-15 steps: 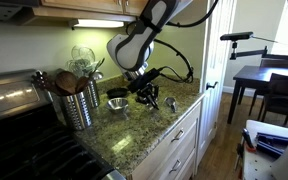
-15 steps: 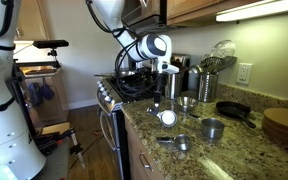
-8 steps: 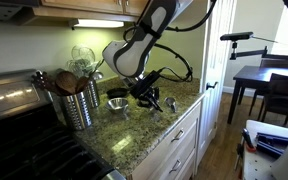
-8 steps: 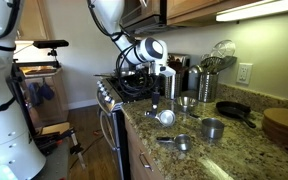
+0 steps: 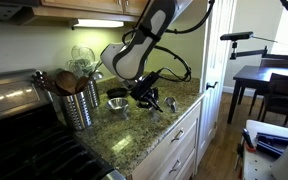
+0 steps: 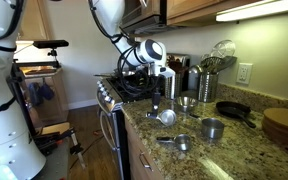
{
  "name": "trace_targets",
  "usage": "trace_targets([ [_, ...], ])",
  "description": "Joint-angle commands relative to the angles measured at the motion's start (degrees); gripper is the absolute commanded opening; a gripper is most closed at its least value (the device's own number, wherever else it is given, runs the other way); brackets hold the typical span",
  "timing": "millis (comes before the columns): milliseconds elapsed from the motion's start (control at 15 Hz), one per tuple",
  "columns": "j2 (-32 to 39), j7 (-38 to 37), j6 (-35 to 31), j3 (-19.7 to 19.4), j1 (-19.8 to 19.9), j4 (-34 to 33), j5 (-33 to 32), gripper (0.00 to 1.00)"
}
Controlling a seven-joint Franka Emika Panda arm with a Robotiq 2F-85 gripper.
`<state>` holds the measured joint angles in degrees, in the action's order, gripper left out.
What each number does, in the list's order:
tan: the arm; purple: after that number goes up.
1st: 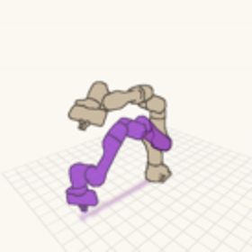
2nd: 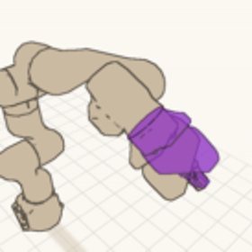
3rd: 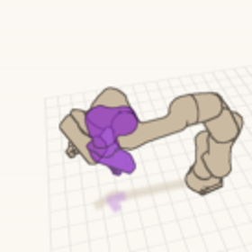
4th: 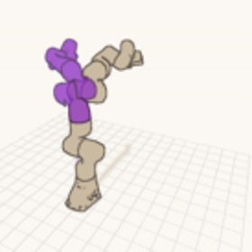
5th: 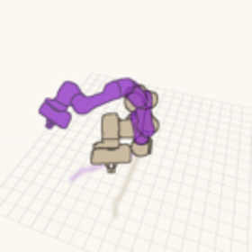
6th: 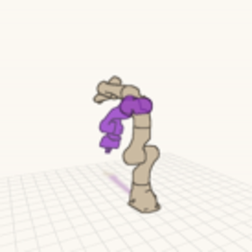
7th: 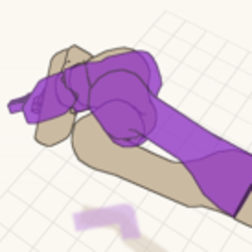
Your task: Unstack the measuring cups
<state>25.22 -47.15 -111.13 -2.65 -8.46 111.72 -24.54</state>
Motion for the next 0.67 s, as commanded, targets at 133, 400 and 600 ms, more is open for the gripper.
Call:
trace_targets([
  [133,2.02,1.48,0.75,-0.61,-0.53,-2.25,-1.23,0.35],
  [400,3.02,2.0,0.58,-0.75,-0.48,-2.8,-0.82,0.59],
  [600,2.31,2.33,-0.21,-0.88,-0.09,-2.35,-0.15,0.78],
])
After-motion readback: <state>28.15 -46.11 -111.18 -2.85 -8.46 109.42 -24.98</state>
